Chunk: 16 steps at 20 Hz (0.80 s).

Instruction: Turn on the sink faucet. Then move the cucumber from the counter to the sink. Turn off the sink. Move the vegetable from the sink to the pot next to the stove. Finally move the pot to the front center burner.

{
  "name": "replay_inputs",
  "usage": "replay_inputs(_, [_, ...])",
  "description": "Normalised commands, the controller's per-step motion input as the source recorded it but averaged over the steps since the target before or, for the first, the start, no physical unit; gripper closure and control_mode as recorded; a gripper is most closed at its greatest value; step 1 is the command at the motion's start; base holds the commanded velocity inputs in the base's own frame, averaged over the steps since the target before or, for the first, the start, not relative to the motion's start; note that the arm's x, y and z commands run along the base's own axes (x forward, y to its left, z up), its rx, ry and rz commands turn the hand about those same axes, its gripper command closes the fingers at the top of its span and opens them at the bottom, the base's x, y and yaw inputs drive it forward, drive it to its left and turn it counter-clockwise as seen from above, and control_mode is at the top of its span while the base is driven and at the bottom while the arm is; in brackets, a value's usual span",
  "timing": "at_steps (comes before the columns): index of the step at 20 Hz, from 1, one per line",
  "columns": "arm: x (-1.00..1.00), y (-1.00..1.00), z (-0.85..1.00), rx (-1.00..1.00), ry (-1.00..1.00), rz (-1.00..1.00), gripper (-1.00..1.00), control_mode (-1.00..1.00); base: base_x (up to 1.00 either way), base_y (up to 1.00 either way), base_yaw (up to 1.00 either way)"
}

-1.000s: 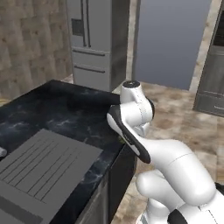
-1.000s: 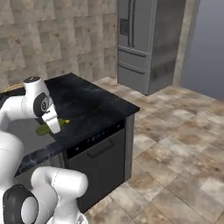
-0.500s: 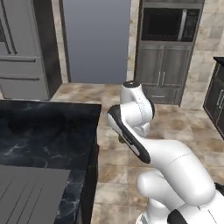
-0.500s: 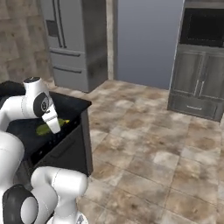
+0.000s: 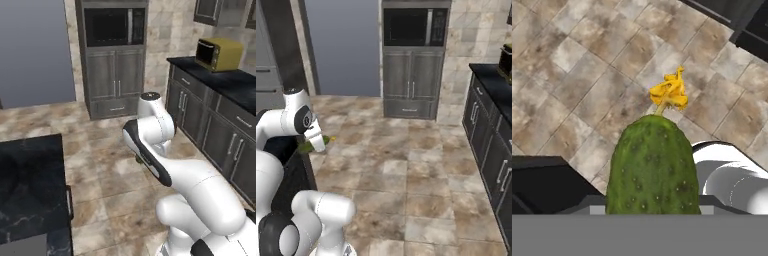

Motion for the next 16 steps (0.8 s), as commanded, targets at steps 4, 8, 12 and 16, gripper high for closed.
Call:
replay_inputs(4, [0.00,0.00,0.00,0.00,0.00,0.00,1.00,1.00,0.00,-0.28,-0.58])
replay_inputs(8, [0.00,0.00,0.00,0.00,0.00,0.00,1.00,1.00,0.00,-0.32,-0.57])
replay_inputs(12, [0.00,0.00,0.00,0.00,0.00,0.00,1.00,1.00,0.00,-0.37,-0.56])
replay_inputs(16, [0.00,0.00,0.00,0.00,0.00,0.00,1.00,1.00,0.00,-0.41,-0.55])
